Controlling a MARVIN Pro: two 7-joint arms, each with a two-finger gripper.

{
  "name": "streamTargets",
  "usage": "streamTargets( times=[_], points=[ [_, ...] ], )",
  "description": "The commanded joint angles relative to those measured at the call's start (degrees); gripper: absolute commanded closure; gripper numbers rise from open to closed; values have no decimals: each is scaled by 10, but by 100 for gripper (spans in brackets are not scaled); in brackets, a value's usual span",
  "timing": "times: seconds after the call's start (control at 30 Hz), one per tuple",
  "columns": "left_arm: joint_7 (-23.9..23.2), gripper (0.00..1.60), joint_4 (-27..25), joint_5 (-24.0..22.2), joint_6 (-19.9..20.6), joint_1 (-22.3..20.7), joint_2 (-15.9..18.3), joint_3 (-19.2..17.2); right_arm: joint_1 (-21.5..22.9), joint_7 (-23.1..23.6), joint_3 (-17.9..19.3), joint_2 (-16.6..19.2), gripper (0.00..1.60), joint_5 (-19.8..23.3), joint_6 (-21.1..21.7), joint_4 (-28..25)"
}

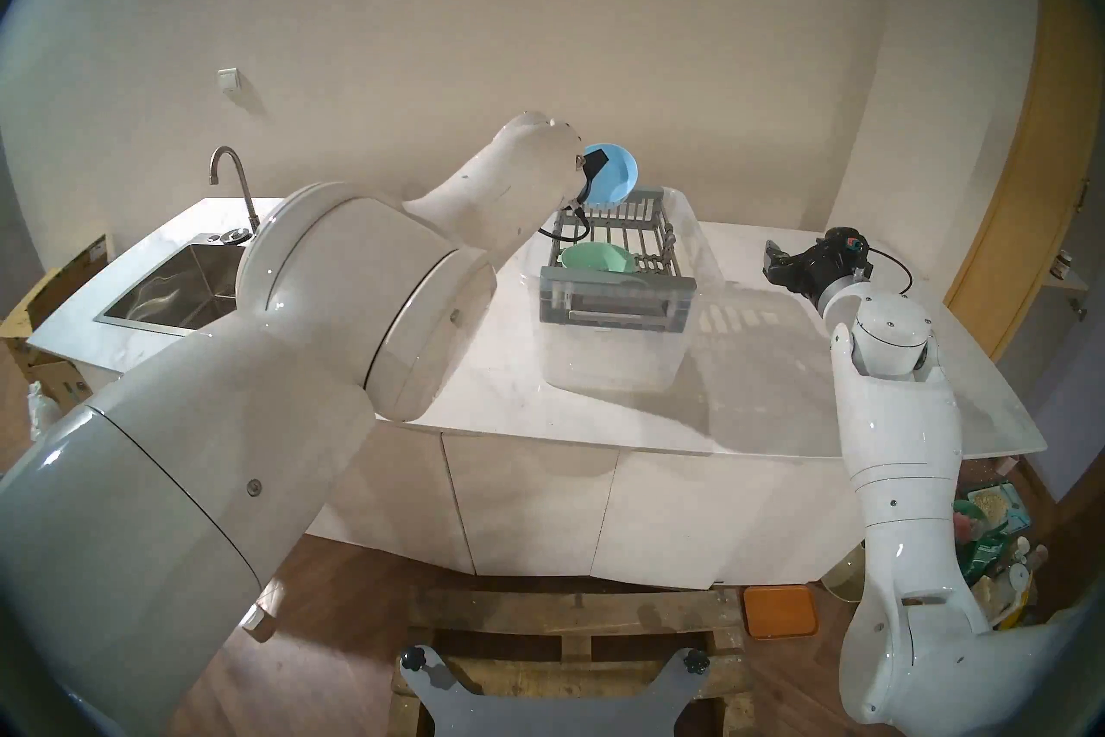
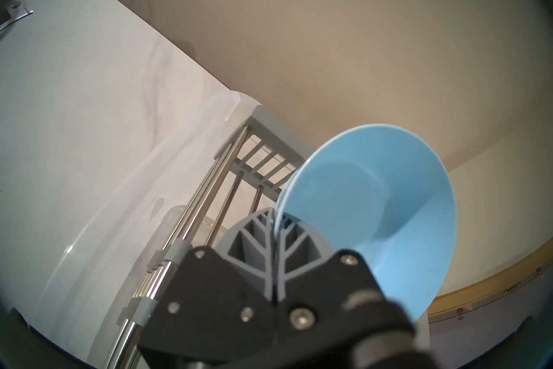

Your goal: Place the plate or bowl neatly into the plate slot of the drying rack

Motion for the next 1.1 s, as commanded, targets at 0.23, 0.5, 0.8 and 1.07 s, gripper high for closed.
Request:
streamTargets(
  times=[0.23,0.5,0.8,1.07],
  points=[
    [-11,160,-11,1,-11,-13,-10,1,13,0,-1,2,0,0,-6,-12],
    [-11,0,-12,5,-10,-15,-11,7,13,0,-1,2,0,0,-6,-12],
    [-16,0,-18,18,-11,-29,-4,23,13,0,-1,2,0,0,-6,-12],
    [-47,0,-36,88,-20,-52,29,100,13,0,-1,2,0,0,-6,-13]
  ],
)
